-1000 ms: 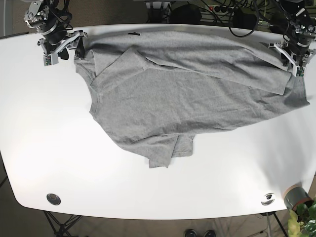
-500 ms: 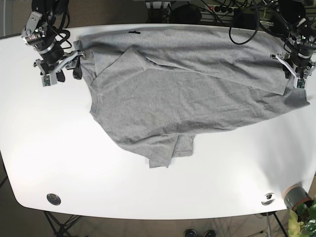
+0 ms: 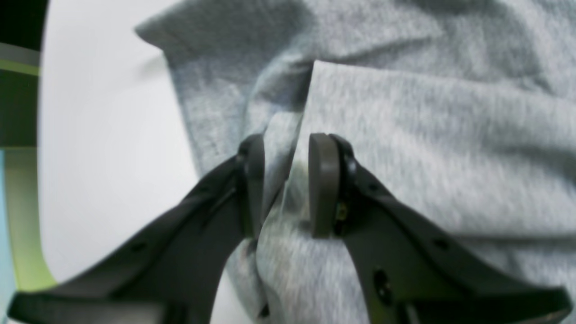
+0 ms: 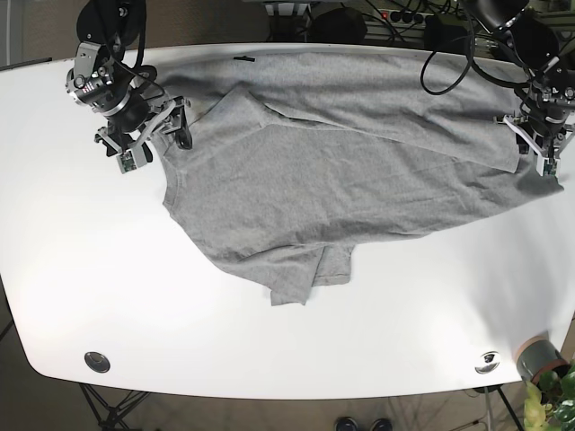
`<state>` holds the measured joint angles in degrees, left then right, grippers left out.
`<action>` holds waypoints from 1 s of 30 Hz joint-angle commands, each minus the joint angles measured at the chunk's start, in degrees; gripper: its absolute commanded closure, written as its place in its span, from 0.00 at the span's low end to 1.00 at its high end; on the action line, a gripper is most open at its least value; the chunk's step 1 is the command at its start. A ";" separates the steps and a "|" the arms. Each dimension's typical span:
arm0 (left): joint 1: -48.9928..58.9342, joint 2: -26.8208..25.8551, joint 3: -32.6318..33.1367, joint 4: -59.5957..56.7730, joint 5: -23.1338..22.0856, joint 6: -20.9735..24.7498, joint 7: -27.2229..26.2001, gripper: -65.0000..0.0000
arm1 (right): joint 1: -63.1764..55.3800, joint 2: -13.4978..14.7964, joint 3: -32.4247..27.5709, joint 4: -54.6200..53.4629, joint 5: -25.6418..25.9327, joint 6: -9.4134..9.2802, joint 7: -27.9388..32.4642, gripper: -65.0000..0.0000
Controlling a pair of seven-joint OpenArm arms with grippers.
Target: Fold the T-shirt properly
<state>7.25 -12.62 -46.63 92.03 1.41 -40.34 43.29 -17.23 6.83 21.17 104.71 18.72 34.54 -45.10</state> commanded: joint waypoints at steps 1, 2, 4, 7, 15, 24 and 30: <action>-1.84 -1.14 0.61 -1.26 -0.05 0.34 -0.96 0.75 | 0.14 0.51 -0.20 0.31 1.19 0.14 1.37 0.28; -2.63 -1.14 1.49 -2.40 0.04 0.34 -0.96 0.75 | 0.31 0.51 -0.20 0.04 1.28 0.14 1.37 0.28; -3.51 -1.22 2.19 -3.72 0.04 0.34 -0.96 0.75 | 0.49 0.51 -0.20 -0.40 1.28 0.14 1.37 0.29; -4.39 -1.22 2.46 -4.78 0.13 0.34 -0.96 0.75 | 0.49 0.51 -0.20 -0.57 1.28 0.14 1.37 0.29; -7.29 -1.49 2.19 -7.68 0.13 0.34 -0.87 0.54 | 0.22 0.42 -0.20 -0.57 1.28 0.14 1.37 0.29; -7.47 -2.54 2.54 -7.94 0.04 0.34 -0.78 0.43 | 0.14 -1.07 -0.03 -0.57 1.28 0.14 1.37 0.29; -7.64 -3.77 4.57 -11.37 -0.22 0.34 -0.78 0.43 | 0.22 -1.25 -0.20 -0.57 1.28 0.14 1.37 0.29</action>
<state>0.25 -15.25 -43.11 81.47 1.67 -40.12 43.29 -17.30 5.26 20.91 103.31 19.29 34.52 -45.06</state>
